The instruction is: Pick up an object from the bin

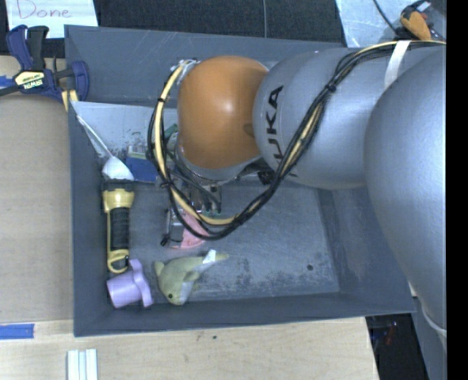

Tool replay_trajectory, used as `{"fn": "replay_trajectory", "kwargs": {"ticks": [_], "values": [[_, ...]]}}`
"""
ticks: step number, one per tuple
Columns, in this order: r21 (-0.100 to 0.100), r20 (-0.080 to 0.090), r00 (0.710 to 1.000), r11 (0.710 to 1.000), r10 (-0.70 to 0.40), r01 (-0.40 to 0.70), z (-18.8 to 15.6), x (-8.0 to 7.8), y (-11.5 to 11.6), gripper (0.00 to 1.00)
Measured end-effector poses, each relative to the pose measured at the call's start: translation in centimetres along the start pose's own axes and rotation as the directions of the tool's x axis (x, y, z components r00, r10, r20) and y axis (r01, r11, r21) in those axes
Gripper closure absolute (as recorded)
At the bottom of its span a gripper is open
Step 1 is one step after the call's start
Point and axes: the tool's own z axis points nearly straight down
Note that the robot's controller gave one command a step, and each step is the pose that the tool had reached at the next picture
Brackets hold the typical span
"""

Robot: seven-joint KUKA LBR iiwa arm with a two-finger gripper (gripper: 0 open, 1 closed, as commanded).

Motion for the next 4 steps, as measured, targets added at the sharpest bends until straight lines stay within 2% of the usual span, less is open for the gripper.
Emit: {"fn": "replay_trajectory", "kwargs": {"ticks": [1, 2, 3, 4], "values": [[-0.002, 0.008, 1.0, 1.0, 0.004, -0.004, -0.5, -0.2, -0.1, 0.0], [-0.001, 0.005, 0.992, 0.992, -0.122, 0.122, 9.7, -2.6, -4.6, 0.0], [-0.001, 0.016, 0.969, 0.969, -0.248, 0.248, 9.4, -3.1, -4.9, 0.0], [-0.003, 0.013, 0.988, 0.988, -0.152, 0.152, 9.4, -1.1, -7.3, 0.0]]}}
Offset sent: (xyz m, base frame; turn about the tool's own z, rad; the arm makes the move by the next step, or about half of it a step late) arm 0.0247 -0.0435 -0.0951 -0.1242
